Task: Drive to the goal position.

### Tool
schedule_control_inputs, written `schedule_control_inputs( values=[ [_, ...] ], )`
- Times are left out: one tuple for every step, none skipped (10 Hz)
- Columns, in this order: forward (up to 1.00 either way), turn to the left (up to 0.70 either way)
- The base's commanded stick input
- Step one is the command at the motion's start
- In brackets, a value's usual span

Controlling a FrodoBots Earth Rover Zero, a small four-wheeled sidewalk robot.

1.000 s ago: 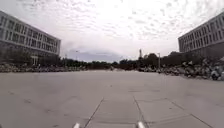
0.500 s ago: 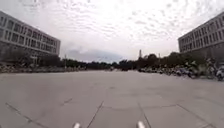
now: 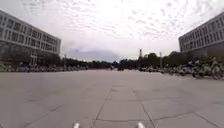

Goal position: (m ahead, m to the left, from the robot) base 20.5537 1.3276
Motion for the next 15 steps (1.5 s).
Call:
schedule_control_inputs(
  values=[
    [0.70, 0.00],
    [0.70, 0.00],
    [0.70, 0.00],
    [0.70, 0.00],
    [0.70, 0.00],
    [0.70, 0.00],
    [0.70, 0.00],
    [0.70, 0.00],
    [0.70, 0.00],
    [0.70, 0.00],
    [0.70, 0.00],
    [0.70, 0.00],
    [0.70, 0.00],
    [0.70, 0.00],
    [0.70, 0.00]
  ],
)
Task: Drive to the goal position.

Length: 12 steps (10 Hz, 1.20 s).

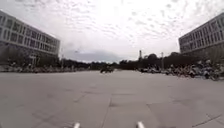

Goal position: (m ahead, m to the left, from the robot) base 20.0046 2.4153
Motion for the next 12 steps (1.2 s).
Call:
schedule_control_inputs(
  values=[
    [0.70, 0.00],
    [0.70, 0.00],
    [0.70, 0.00],
    [0.70, 0.00],
    [0.70, 0.00],
    [0.70, 0.00],
    [0.70, -0.01],
    [0.70, -0.02],
    [0.70, -0.03],
    [0.70, -0.04],
    [0.70, -0.04],
    [0.70, 0.00]
  ],
)
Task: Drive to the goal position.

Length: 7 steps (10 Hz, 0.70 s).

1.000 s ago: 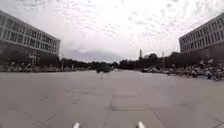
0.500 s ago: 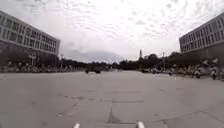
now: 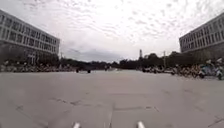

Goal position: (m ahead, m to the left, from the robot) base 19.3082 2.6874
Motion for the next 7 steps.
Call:
schedule_control_inputs(
  values=[
    [0.70, 0.00],
    [0.70, 0.00],
    [0.70, 0.00],
    [0.70, 0.00],
    [0.70, 0.00],
    [0.70, 0.00],
    [0.70, 0.00]
  ],
)
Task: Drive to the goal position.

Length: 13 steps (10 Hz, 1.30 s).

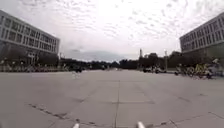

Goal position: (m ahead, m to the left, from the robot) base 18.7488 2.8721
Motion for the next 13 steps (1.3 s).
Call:
schedule_control_inputs(
  values=[
    [0.70, 0.00],
    [0.70, 0.00],
    [0.70, 0.00],
    [0.70, 0.00],
    [0.70, 0.00],
    [0.70, 0.00],
    [0.70, 0.00],
    [0.70, 0.00],
    [0.70, 0.00],
    [0.70, 0.00],
    [0.70, 0.00],
    [0.70, -0.01],
    [0.70, -0.09]
  ],
)
